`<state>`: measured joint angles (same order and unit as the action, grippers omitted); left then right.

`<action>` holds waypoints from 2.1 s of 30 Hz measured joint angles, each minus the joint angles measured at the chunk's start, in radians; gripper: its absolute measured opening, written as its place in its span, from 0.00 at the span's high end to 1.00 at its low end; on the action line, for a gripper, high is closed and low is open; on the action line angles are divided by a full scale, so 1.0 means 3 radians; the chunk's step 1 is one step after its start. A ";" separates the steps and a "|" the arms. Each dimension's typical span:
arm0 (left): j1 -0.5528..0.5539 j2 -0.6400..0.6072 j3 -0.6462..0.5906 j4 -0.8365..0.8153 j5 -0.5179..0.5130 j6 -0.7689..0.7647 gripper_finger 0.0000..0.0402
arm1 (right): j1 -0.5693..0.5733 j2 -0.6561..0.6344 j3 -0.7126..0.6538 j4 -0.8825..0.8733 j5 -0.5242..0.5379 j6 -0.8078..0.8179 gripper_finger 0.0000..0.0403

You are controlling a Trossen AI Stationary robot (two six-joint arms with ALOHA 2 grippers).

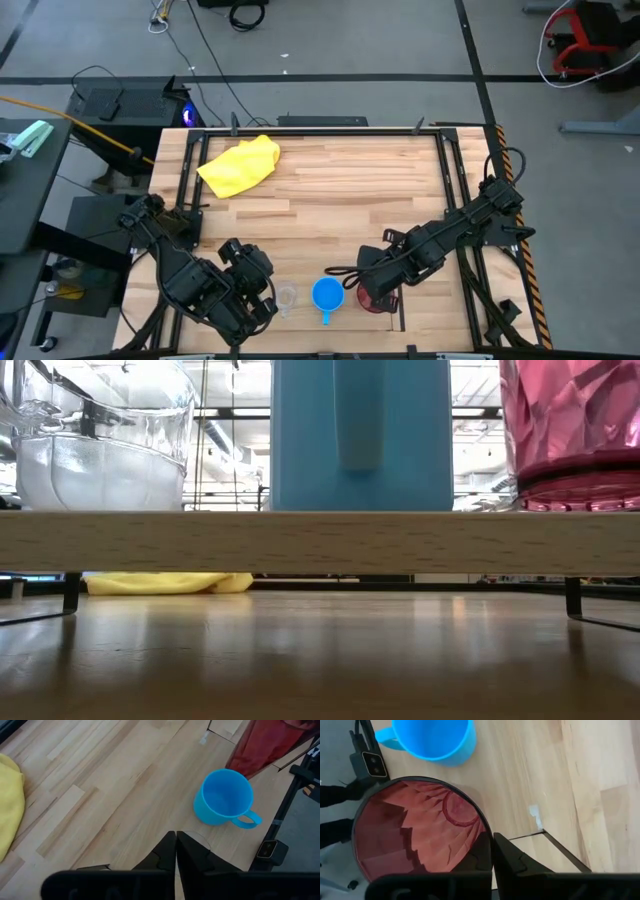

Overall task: Stack small to large cups/mugs on shelf
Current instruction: Put the red cup on the shelf, then return to Home Position

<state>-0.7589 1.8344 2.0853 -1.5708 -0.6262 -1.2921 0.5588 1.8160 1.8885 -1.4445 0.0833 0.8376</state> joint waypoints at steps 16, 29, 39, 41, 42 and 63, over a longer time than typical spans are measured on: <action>-0.0009 0.0000 0.0000 -0.0001 0.0013 -0.0018 0.97 | 0.0022 0.0000 -0.0201 0.0088 -0.0022 -0.0012 0.99; -0.0008 0.0000 0.0000 -0.0001 0.0013 -0.0022 0.95 | 0.0021 0.0000 -0.0201 0.0109 -0.0021 -0.0011 0.88; -0.0008 0.0000 0.0000 -0.0001 0.0011 -0.0023 0.95 | 0.0021 0.0000 -0.0201 0.0114 -0.0010 -0.0005 0.87; -0.0008 0.0000 0.0000 -0.0001 0.0011 -0.0023 0.94 | 0.0021 0.0000 -0.0201 0.0114 -0.0010 0.0000 0.87; -0.0008 0.0000 0.0000 -0.0001 0.0011 -0.0023 0.94 | 0.0021 0.0000 -0.0201 0.0114 -0.0010 0.0000 0.87; -0.0008 0.0000 0.0001 0.0135 0.0020 -0.0202 0.94 | 0.0062 -0.0782 0.0121 0.0030 0.0008 0.0278 0.86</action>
<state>-0.7612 1.8343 2.0857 -1.5303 -0.6201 -1.3527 0.5774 1.5813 1.9247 -1.4354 0.0858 0.9210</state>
